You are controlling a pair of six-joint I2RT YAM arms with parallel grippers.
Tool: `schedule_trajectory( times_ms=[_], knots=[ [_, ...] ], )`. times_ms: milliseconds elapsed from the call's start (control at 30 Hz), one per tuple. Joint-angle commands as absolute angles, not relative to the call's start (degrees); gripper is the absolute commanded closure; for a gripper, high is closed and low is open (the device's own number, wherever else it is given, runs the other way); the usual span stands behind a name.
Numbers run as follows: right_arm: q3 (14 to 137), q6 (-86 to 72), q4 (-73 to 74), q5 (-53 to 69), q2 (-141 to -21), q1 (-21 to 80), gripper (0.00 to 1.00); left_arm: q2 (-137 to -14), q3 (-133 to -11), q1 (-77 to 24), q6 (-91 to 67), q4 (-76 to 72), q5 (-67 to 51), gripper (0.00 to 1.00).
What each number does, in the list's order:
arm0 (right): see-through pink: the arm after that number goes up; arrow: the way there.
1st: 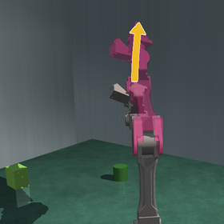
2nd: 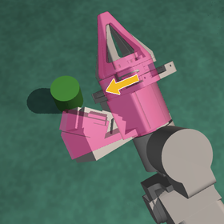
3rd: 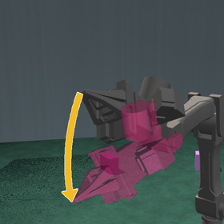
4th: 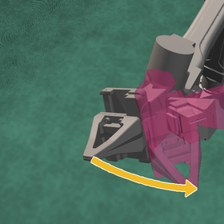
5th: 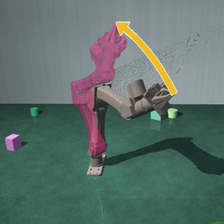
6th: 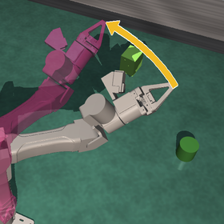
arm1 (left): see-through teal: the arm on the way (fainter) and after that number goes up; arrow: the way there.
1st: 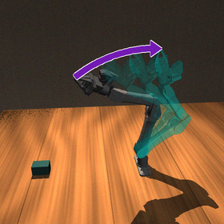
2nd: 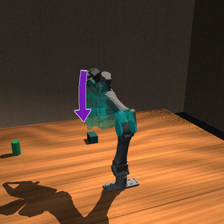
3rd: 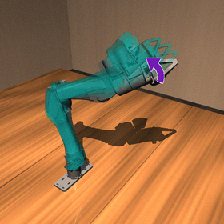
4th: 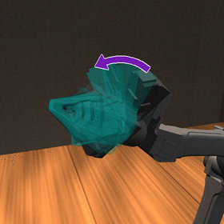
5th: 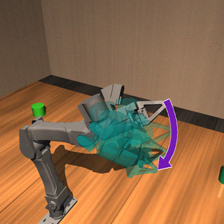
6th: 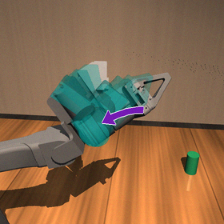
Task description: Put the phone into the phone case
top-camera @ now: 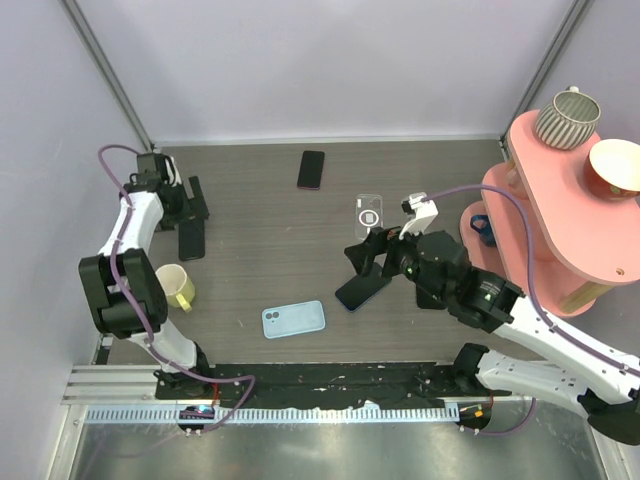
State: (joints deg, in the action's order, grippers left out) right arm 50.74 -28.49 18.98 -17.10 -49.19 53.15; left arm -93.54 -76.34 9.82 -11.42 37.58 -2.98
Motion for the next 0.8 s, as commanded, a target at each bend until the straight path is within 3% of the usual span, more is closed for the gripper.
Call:
schedule_trajectory(
  times_ms=[0,600,767],
  knots=[
    [51.6,-26.0,16.2,-15.2,-46.1,53.2,0.05,-97.3,-75.7,10.6,-8.9,36.6,-7.0,0.00],
    [50.0,-26.0,16.8,-14.7,-43.8,53.2,0.05,-109.7,-78.5,11.7,-7.2,34.5,2.1,0.04],
    [49.9,-25.8,17.1,-15.0,-43.5,53.2,0.05,-110.6,-78.3,11.7,-7.4,34.5,1.8,0.10]
  ],
)
